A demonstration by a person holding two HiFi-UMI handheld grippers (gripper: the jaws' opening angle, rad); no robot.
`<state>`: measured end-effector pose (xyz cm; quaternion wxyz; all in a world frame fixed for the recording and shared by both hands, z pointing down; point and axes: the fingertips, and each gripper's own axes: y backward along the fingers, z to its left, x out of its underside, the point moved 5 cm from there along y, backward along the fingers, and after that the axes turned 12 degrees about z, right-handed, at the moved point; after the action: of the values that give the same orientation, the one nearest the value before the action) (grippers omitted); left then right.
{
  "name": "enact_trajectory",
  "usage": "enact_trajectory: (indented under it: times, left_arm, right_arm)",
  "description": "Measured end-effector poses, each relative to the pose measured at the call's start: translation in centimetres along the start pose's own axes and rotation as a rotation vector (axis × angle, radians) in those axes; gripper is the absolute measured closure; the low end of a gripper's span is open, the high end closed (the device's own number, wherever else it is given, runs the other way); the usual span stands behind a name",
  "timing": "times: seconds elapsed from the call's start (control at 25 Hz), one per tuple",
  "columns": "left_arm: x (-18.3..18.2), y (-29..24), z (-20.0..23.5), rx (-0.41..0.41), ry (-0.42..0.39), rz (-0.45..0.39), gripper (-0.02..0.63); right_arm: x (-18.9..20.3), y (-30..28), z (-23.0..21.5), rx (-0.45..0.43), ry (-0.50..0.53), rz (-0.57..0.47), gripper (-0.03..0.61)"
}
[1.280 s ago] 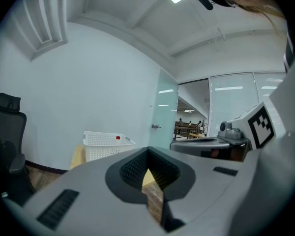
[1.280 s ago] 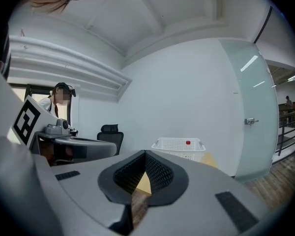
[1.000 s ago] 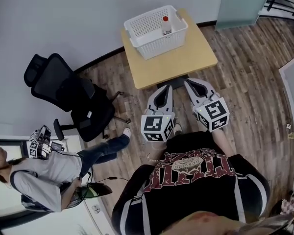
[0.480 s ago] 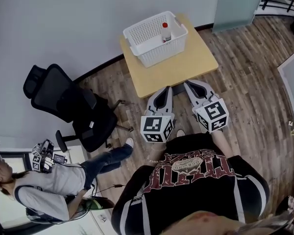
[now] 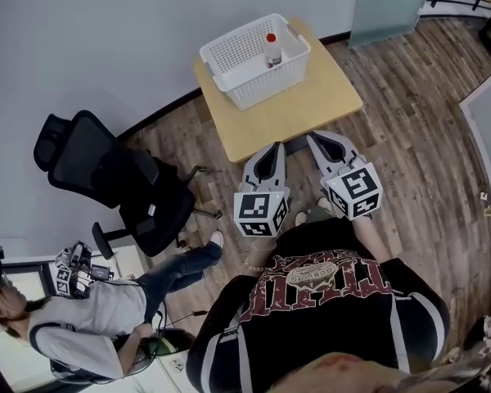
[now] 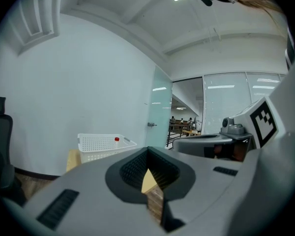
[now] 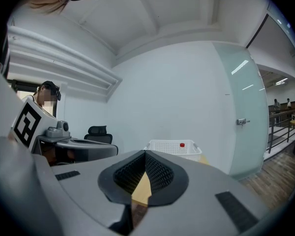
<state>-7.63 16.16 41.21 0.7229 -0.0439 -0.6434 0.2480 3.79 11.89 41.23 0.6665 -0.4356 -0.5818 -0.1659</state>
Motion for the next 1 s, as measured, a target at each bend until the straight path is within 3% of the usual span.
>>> enact_trajectory:
  times: [0.4,1.0]
  left_arm:
    - [-0.2,-0.4,-0.1,-0.009,0.014,-0.005,0.581]
    - [-2.4,-5.2,1.1,-0.049,0.040,-0.007,0.582]
  right_arm:
    - [-0.1,-0.3,-0.6,-0.015,-0.002,-0.003,0.561]
    - [-1.7,-3.8,-4.9,-0.072,0.024,0.015,0.561]
